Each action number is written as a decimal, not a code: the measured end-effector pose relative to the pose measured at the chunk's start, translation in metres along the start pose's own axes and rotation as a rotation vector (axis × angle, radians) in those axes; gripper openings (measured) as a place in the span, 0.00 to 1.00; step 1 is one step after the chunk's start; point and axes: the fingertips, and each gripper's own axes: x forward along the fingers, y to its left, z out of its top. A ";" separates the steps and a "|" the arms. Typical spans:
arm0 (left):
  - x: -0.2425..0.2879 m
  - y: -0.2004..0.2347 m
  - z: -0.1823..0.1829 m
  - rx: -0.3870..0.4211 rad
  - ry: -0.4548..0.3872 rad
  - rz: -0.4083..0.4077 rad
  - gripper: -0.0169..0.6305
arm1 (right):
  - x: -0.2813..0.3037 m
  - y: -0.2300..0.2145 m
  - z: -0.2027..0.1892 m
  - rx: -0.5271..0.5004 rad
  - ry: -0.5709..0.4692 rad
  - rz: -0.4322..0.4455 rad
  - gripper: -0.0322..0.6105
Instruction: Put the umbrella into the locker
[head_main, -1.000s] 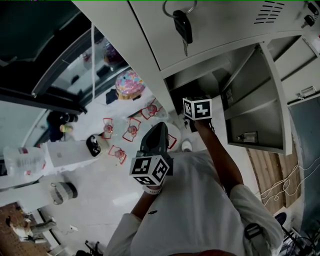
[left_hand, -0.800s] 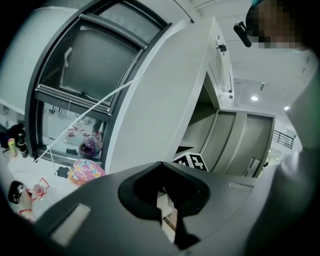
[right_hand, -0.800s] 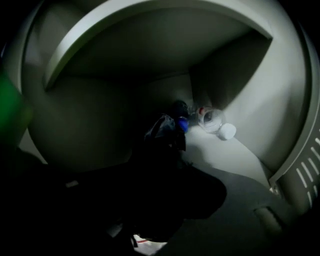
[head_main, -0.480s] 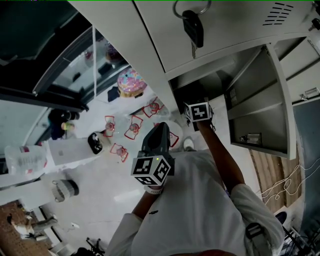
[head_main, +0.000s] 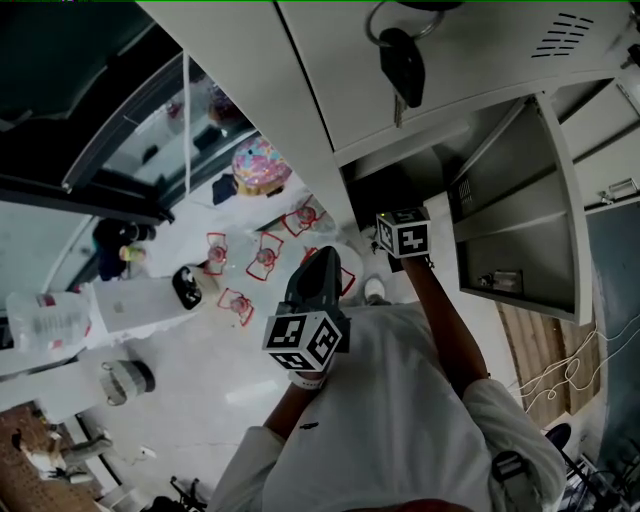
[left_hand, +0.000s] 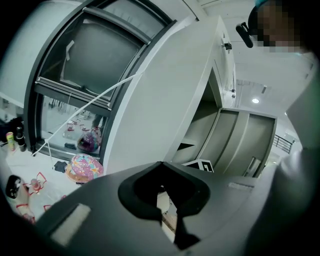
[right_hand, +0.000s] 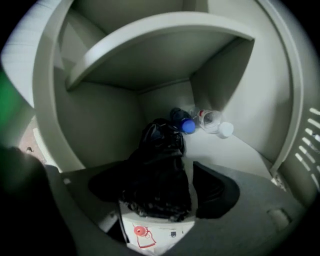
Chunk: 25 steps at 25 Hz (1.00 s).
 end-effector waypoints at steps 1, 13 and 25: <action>0.001 0.000 0.000 -0.001 0.000 -0.001 0.05 | -0.004 0.000 0.001 -0.001 -0.008 0.005 0.68; 0.003 0.002 0.001 0.023 -0.014 0.013 0.05 | -0.064 0.015 0.028 -0.078 -0.131 0.015 0.67; 0.001 0.007 0.011 0.051 -0.050 0.038 0.05 | -0.135 0.030 0.047 -0.168 -0.224 -0.018 0.54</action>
